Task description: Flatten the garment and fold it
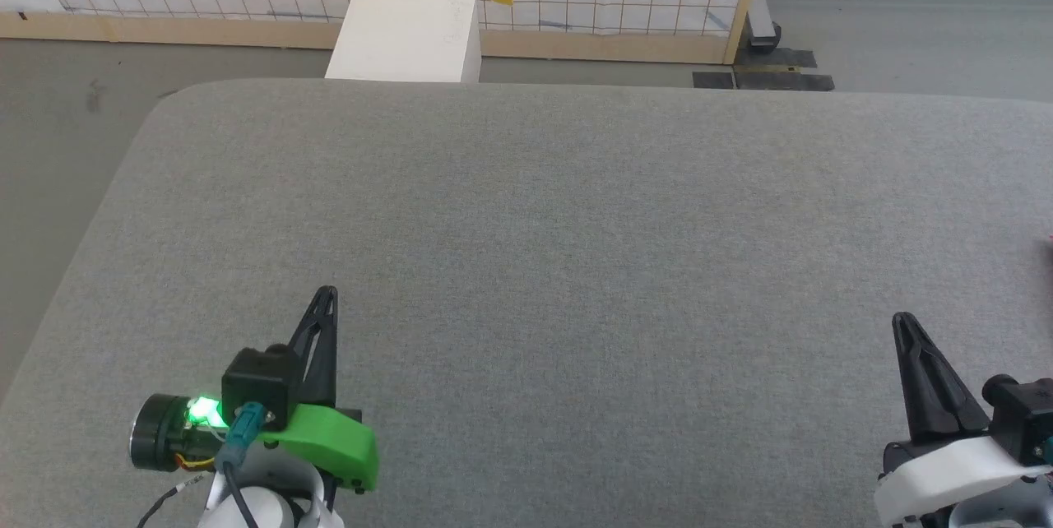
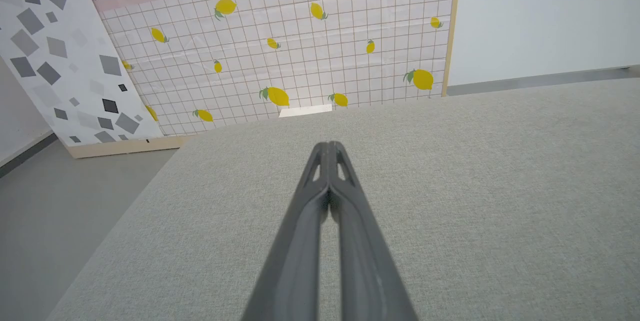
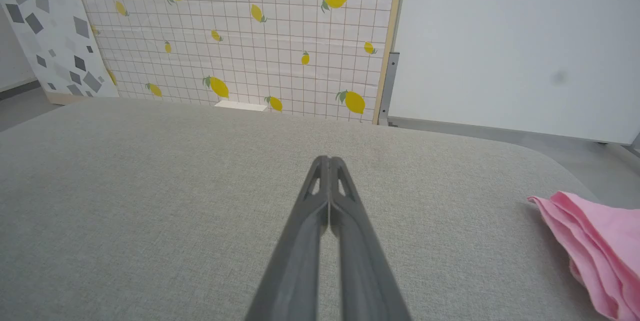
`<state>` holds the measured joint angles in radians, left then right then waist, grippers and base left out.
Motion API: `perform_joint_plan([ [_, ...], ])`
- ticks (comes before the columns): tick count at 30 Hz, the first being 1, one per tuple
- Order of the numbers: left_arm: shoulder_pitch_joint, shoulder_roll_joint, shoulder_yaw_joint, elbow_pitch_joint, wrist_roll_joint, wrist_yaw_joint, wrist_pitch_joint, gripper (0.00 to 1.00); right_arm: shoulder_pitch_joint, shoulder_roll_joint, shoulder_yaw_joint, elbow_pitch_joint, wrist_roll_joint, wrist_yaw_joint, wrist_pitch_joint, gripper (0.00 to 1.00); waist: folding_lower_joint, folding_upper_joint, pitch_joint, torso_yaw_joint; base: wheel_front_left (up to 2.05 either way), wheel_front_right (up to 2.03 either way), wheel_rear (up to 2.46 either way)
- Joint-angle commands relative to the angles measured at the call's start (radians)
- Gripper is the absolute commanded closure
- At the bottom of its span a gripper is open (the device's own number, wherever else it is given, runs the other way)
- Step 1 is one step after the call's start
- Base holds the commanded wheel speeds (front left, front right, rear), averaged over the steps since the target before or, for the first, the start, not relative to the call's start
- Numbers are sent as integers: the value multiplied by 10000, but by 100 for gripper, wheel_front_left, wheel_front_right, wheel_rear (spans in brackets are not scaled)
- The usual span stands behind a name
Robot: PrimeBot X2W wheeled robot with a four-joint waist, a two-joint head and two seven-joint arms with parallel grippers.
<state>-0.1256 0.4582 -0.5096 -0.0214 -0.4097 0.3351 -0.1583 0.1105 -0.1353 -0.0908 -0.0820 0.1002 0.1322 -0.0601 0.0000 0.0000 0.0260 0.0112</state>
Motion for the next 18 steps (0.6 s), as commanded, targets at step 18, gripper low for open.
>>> perform_joint_plan([
  [18, 347, -837, 1031, 54, 846, -676, 328, 100, -341, 208, 196, 182, -278, -6, 154, 100, 0, 0, -49, -21, 0, 0, 0],
])
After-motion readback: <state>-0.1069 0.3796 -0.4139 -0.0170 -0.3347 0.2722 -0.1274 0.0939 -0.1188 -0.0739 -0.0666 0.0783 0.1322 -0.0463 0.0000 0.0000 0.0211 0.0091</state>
